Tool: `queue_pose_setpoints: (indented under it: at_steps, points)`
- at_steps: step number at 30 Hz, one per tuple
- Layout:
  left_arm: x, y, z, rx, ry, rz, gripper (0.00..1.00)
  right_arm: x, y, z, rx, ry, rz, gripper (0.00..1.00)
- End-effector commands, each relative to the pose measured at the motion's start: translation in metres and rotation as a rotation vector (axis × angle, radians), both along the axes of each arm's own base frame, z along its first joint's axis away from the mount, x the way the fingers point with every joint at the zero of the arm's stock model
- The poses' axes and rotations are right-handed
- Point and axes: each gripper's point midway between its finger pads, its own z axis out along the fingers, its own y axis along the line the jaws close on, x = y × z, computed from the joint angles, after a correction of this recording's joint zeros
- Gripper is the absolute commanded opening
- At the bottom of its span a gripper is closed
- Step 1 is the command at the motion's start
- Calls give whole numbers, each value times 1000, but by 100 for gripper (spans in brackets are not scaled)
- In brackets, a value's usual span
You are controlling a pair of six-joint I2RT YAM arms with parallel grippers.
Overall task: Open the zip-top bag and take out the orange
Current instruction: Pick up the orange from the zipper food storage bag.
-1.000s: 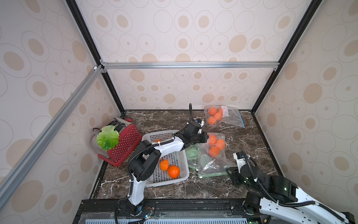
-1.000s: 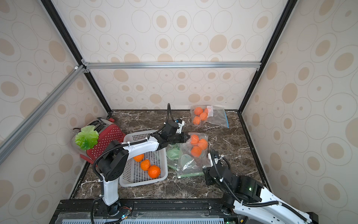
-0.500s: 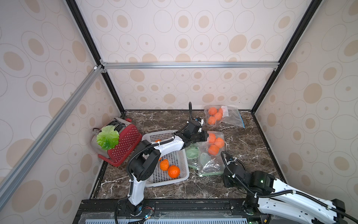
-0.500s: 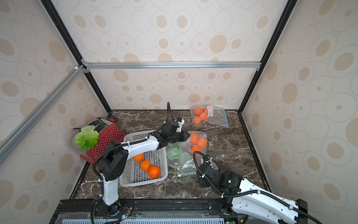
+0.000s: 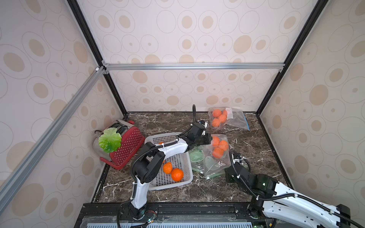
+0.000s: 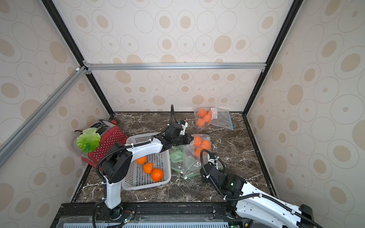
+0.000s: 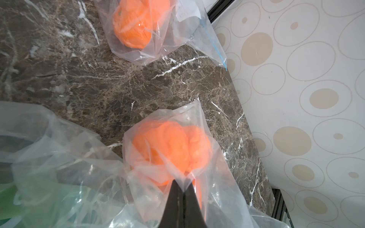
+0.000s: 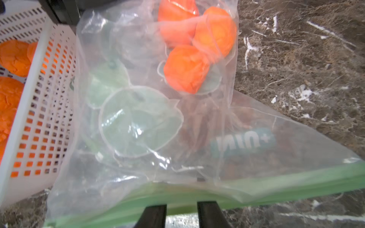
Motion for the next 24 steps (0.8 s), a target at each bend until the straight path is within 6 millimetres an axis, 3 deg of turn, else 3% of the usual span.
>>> queue_pose_setpoints:
  at_steps: [1, 6, 16, 24]
  points:
    - [9, -6, 18, -44, -21, 4, 0, 24, 11, 9, 55, -62, -30, 30]
    - [8, -6, 18, -43, -21, 1, 0, 52, 16, -1, 68, -27, -53, 45]
    - [6, -3, 19, -33, -22, 1, 0, 97, 30, -44, 76, 56, -59, 75]
    - [7, -11, 17, -51, -12, -29, 0, 133, 17, -48, 16, 44, -153, 89]
